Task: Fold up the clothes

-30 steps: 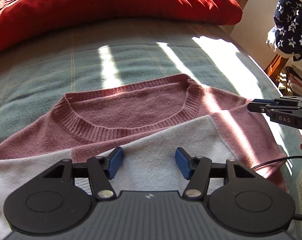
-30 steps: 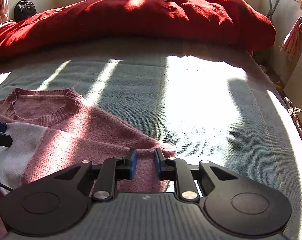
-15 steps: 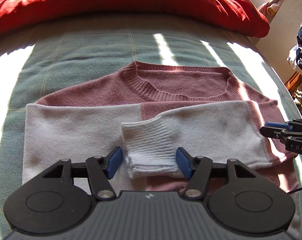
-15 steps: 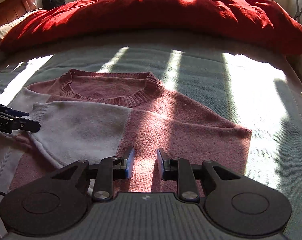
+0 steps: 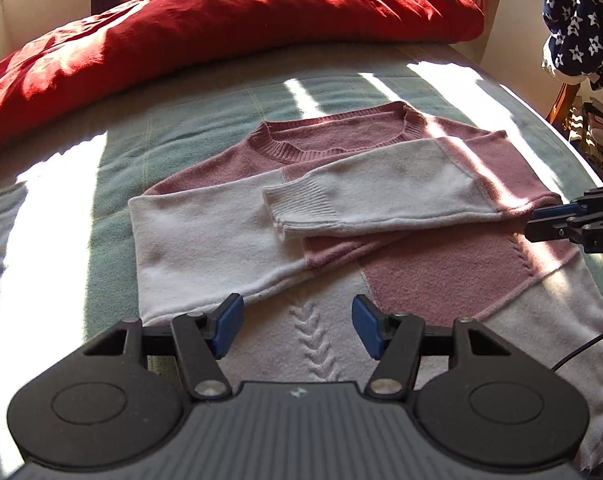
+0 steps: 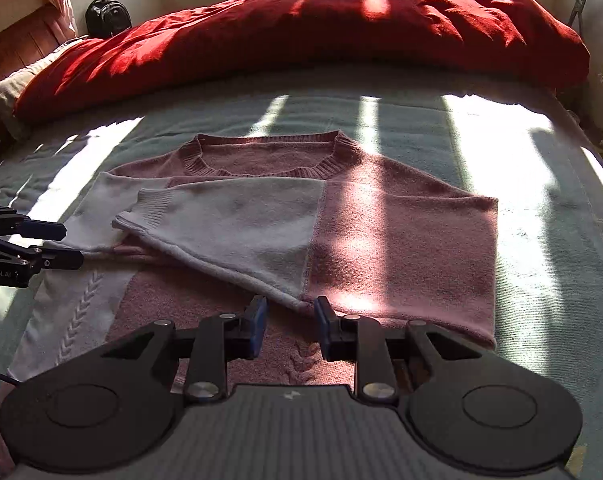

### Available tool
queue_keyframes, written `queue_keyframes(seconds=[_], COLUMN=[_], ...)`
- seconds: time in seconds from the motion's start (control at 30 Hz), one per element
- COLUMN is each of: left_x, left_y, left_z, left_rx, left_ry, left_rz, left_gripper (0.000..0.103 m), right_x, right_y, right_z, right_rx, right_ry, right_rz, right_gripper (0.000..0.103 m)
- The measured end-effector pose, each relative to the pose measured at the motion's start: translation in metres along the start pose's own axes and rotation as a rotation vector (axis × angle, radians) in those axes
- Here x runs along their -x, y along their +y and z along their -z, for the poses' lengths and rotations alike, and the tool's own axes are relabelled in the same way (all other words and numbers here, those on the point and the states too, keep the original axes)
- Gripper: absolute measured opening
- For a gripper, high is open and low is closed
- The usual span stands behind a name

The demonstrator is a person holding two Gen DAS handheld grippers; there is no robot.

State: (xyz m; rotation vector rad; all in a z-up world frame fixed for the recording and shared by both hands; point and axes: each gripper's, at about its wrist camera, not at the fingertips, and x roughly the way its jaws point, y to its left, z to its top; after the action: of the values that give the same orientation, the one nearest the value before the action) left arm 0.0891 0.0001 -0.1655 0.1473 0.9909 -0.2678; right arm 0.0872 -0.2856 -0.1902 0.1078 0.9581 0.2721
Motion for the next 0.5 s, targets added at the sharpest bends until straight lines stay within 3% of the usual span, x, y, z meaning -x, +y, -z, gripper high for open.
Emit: queue_keyframes(seconds=[0.1, 0.3, 0.37, 0.5], left_x=[0.02, 0.011, 0.01, 0.014], left_y=[-0.022, -0.049, -0.048, -0.041], left_z=[0.032, 0.096, 0.113, 0.125], left_rx=[0.03, 0.097, 0.084, 0.076], left_ry=[0.037, 0.15, 0.122, 0.09], left_rz=[-0.04, 0.03, 0.041, 0.099], left_gripper=[0.061, 0.062, 0.062, 0.076], right_x=[0.009, 0.026, 0.029, 0.033], right_y=[0.007, 0.0, 0.0, 0.004], right_z=[0.024, 0.08, 0.099, 0.122], right_rx=[0.048, 0.089, 0.093, 0.085], right_ry=[0.047, 0.151, 0.175, 0.143], right_rz=[-0.076, -0.09, -0.06, -0.017], right_gripper=[0.03, 0.03, 0.03, 0.035])
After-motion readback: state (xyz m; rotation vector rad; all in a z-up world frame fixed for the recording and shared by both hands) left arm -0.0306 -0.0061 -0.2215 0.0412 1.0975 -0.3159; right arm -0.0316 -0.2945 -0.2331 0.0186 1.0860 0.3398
